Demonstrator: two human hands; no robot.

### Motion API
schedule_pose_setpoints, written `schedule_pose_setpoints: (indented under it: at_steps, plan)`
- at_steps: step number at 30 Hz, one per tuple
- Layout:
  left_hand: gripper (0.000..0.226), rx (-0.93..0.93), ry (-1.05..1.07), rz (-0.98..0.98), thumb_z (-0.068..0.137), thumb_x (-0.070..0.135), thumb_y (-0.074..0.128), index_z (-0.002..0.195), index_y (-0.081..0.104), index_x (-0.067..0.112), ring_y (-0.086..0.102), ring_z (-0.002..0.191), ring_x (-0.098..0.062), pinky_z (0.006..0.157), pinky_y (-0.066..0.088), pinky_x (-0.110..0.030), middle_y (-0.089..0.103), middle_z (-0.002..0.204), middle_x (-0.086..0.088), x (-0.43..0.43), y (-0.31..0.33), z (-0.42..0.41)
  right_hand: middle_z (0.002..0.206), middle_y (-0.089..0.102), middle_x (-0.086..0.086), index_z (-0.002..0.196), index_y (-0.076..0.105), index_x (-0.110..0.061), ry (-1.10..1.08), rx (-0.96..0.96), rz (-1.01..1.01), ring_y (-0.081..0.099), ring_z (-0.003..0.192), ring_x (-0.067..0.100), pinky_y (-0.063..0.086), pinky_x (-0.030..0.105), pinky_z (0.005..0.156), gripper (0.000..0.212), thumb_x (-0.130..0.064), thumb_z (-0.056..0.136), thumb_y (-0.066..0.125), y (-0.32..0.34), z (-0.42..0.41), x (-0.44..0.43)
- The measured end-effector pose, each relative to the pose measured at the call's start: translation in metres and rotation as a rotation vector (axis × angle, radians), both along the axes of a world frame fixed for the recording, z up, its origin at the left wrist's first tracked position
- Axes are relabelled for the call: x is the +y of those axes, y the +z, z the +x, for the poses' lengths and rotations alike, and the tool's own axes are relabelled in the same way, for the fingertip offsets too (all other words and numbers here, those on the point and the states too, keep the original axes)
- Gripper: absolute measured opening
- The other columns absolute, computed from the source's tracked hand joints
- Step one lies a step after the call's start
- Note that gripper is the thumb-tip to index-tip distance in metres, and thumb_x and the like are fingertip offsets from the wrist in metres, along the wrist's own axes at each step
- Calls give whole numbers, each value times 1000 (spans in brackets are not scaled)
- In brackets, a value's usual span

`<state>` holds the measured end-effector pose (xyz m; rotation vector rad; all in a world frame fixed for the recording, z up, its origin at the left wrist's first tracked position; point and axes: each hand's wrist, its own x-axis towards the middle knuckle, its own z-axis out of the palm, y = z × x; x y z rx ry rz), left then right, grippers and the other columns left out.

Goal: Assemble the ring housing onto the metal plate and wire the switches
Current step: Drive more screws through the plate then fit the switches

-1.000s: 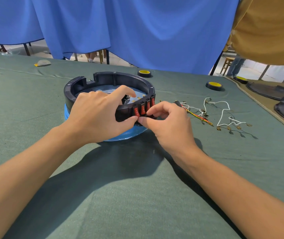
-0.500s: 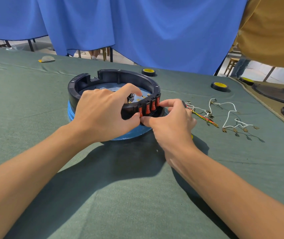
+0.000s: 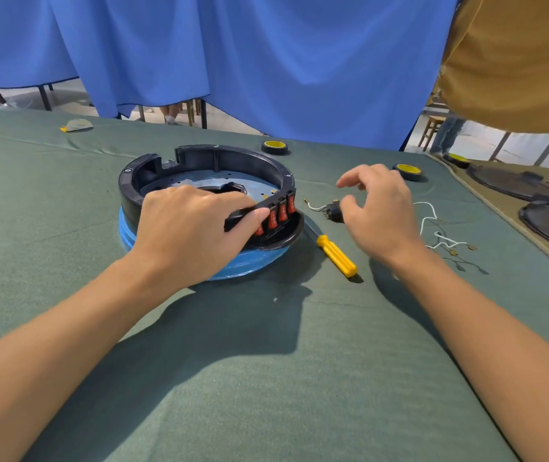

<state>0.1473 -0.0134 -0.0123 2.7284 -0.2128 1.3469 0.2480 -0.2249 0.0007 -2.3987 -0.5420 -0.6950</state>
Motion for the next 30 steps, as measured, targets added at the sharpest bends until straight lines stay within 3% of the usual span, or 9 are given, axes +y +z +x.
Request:
schedule_pose_setpoints:
  at_steps: [4,7,9,12,15,19,24,30]
  plan:
    - [35,-8,6,16,90,48,54,96,79,24,60,45,-29,48,35,-23,63,48,-3,0,0,-1,143,46,3,139,46,-20,-44,98,-336,34,132,27,31,47,106,43,-29,97,48,-15,32,-9]
    - [39,-30,23,22,90,54,51,105,77,28,64,51,-26,50,27,-22,66,55,0,1,0,0,145,45,2,144,39,-22,-61,70,-422,34,133,29,29,48,105,48,-41,100,40,-27,37,1]
    - [41,-23,37,35,91,58,49,109,75,32,68,63,-25,53,30,-24,71,66,2,2,0,1,140,52,3,142,42,-22,-58,63,-459,39,129,28,29,47,103,44,-38,100,39,-32,39,6]
    - [47,7,42,66,93,59,41,106,75,29,65,75,-26,63,41,-33,71,74,3,1,0,2,136,56,3,139,45,-24,-44,69,-480,44,125,29,29,46,99,41,-24,99,44,-34,42,5]
    - [47,-57,40,139,98,52,43,92,76,19,60,74,-29,68,39,-38,68,74,1,-3,2,2,135,54,4,141,41,-24,-33,79,-468,45,123,30,31,46,96,48,-16,95,51,-35,43,0]
    - [40,-115,-10,190,98,42,50,83,75,15,60,75,-29,70,41,-40,69,77,-1,-14,2,1,128,53,6,138,44,-24,-57,38,-430,42,120,29,30,45,93,47,-23,93,58,-34,43,-5]
    - [30,-44,-22,235,95,36,55,91,73,12,61,80,-29,70,44,-41,70,88,-3,-18,1,0,128,55,3,135,46,-25,-110,64,-429,37,122,27,23,46,98,42,-35,94,52,-36,41,-11]
    - [41,249,136,243,97,46,36,110,64,18,57,95,-24,80,41,-38,66,102,2,-36,20,14,114,61,-2,125,52,-28,-121,15,-329,42,118,25,19,44,100,37,-37,89,59,-34,35,-10]
